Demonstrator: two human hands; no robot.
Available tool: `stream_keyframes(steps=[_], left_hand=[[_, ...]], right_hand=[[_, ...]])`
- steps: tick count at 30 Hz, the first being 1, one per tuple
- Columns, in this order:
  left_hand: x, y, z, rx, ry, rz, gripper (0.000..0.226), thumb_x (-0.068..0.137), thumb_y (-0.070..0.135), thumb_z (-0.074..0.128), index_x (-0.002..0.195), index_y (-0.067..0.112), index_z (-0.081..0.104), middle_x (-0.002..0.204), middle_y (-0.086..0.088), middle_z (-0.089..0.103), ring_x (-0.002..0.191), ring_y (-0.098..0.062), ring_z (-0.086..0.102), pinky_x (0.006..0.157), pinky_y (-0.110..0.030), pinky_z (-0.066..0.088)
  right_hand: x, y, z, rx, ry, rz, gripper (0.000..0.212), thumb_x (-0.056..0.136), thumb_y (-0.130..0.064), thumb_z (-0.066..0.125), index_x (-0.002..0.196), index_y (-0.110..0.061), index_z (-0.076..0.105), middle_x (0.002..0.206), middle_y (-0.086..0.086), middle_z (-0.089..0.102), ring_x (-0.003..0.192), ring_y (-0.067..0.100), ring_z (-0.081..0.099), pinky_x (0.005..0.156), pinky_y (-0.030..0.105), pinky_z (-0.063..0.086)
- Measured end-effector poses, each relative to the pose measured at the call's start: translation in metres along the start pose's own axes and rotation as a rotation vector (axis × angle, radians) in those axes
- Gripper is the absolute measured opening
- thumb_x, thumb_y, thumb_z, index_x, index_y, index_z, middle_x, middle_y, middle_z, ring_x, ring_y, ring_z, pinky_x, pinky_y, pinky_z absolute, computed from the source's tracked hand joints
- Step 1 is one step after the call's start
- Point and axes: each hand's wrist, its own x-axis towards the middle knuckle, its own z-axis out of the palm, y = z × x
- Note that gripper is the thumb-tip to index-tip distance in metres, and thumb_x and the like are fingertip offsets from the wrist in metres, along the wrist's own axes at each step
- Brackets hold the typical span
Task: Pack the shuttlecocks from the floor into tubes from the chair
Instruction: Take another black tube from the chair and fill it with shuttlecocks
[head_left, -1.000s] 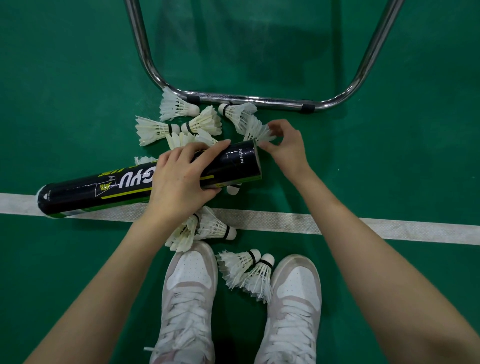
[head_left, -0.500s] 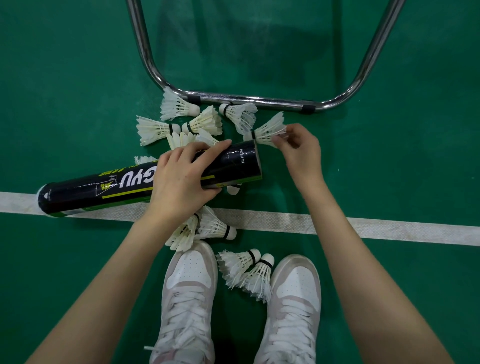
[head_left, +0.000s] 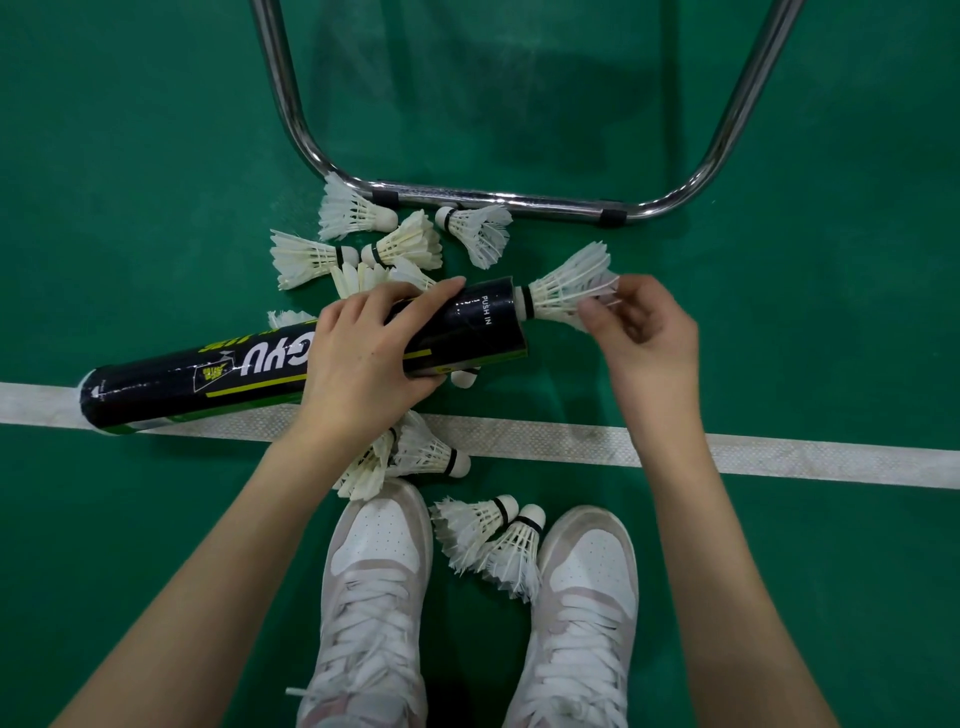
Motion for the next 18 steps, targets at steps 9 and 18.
stream_keyframes(steps=[9, 18], left_hand=[[-0.003, 0.005, 0.001, 0.003, -0.001, 0.025, 0.085, 0.064, 0.027, 0.08, 0.139, 0.033, 0.038, 0.117, -0.007, 0.056, 0.104, -0.031, 0.053, 0.092, -0.044, 0.035], [-0.004, 0.011, -0.001, 0.001, 0.002, 0.033, 0.087, 0.065, 0.029, 0.079, 0.139, 0.035, 0.036, 0.118, -0.006, 0.055, 0.105, -0.029, 0.053, 0.092, -0.044, 0.036]], right_hand=[[-0.023, -0.002, 0.018, -0.014, -0.129, 0.017, 0.018, 0.088, -0.01, 0.062, 0.084, -0.027, 0.058, 0.081, -0.005, 0.064, 0.076, 0.005, 0.058, 0.075, 0.02, 0.048], [-0.039, -0.007, 0.03, 0.076, -0.149, 0.041, 0.024, 0.078, -0.016, 0.073, 0.085, -0.031, 0.056, 0.081, -0.013, 0.063, 0.076, -0.003, 0.057, 0.072, 0.011, 0.044]])
